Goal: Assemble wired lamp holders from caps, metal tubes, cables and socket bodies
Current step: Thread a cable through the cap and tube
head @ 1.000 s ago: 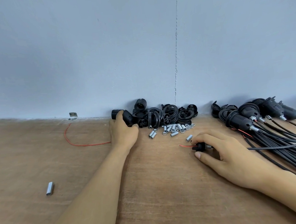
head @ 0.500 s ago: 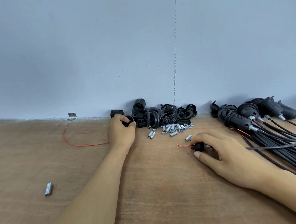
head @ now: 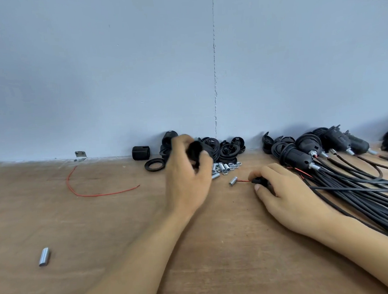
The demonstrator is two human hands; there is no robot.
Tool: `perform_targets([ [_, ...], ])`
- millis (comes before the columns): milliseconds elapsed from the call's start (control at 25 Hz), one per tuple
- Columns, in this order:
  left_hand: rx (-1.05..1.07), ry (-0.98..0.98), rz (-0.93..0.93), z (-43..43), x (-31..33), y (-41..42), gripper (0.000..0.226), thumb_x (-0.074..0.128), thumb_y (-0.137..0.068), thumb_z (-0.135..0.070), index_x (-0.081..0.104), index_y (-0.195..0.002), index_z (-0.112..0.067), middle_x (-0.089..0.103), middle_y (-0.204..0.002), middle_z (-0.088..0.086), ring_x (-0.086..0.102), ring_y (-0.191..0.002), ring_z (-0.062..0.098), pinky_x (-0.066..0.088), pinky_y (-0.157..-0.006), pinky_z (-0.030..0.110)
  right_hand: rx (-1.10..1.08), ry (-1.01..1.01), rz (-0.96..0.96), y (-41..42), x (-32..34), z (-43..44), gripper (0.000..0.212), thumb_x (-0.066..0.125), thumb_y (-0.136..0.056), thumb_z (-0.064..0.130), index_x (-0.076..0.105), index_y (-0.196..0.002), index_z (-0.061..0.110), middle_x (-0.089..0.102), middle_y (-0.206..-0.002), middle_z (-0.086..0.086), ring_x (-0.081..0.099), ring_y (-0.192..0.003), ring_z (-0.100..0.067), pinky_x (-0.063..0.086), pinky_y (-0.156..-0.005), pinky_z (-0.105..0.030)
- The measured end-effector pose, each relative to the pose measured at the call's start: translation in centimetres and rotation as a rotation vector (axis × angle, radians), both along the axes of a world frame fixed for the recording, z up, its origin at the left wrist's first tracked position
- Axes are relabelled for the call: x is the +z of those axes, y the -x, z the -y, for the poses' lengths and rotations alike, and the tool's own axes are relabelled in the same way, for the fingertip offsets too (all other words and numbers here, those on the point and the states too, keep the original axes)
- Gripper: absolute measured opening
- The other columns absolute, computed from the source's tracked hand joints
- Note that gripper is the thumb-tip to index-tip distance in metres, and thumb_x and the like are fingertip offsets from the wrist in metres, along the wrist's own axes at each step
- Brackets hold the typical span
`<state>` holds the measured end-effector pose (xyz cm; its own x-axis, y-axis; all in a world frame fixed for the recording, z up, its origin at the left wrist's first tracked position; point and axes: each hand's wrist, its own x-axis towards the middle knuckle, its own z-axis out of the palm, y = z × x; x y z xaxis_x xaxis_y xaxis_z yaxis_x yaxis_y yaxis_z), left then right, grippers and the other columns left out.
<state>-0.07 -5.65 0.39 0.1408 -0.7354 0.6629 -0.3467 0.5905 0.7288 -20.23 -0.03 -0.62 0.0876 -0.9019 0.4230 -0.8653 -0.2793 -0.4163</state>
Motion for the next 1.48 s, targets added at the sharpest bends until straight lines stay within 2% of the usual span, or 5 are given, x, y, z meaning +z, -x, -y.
perform_targets([
  [160, -0.341, -0.401, -0.078, -1.9, -0.6, 3.3, 0.027, 0.055, -0.081, -0.035, 0.052, -0.106, -0.044, 0.073, -0.092, -0.007, 0.073, -0.077, 0.018, 0.055, -0.07, 0.03, -0.125, -0.052, -0.021, 0.4, 0.2, 0.1, 0.016, 0.06, -0.093, 0.03, 0.062, -0.109, 0.029, 0.052, -0.11, 0.004, 0.054, -0.106, -0.02, 0.043, -0.096, -0.04],
  [320, -0.606, -0.701, -0.375, -2.2, -0.2, 3.5, 0.02, 0.054, -0.097, -0.015, 0.061, -0.115, -0.01, 0.077, -0.081, 0.006, 0.074, -0.07, 0.034, 0.057, -0.057, 0.031, -0.114, -0.016, 0.012, 0.6, 0.5, 0.0, 0.011, 0.066, -0.091, 0.037, 0.064, -0.093, 0.027, 0.05, -0.1, 0.005, 0.054, -0.091, -0.016, 0.047, -0.085, -0.037],
  [840, -0.801, -0.939, -0.743, -1.1, 0.5, 1.5, 0.038, 0.061, -0.079, -0.014, 0.064, -0.114, 0.0, 0.066, -0.102, 0.024, 0.069, -0.066, 0.029, 0.056, -0.057, 0.031, 0.009, 0.125, 0.226, 0.5, 0.9, -0.4, 0.008, 0.063, -0.094, 0.025, 0.064, -0.093, 0.033, 0.063, -0.084, 0.014, 0.055, -0.089, -0.007, 0.041, -0.078, -0.022],
  [1080, -0.83, -0.972, -0.709, -0.8, 0.4, 1.4, 0.038, 0.055, -0.079, -0.017, 0.063, -0.111, 0.0, 0.068, -0.092, 0.02, 0.06, -0.058, 0.024, 0.048, -0.055, 0.03, 0.063, 0.147, 0.316, 0.2, 1.4, -1.0, 0.022, 0.071, -0.09, 0.029, 0.061, -0.08, 0.046, 0.066, -0.083, 0.012, 0.059, -0.087, -0.007, 0.043, -0.076, -0.017],
  [1480, -0.851, -0.969, -0.621, -0.7, 0.2, 1.5, 0.037, 0.052, -0.079, -0.019, 0.068, -0.107, -0.002, 0.071, -0.083, 0.012, 0.059, -0.056, 0.021, 0.046, -0.058, 0.03, 0.1, 0.116, 0.402, -0.8, 1.6, -1.5, 0.008, 0.068, -0.09, 0.033, 0.07, -0.082, 0.035, 0.067, -0.082, 0.015, 0.06, -0.081, -0.007, 0.043, -0.072, -0.017],
])
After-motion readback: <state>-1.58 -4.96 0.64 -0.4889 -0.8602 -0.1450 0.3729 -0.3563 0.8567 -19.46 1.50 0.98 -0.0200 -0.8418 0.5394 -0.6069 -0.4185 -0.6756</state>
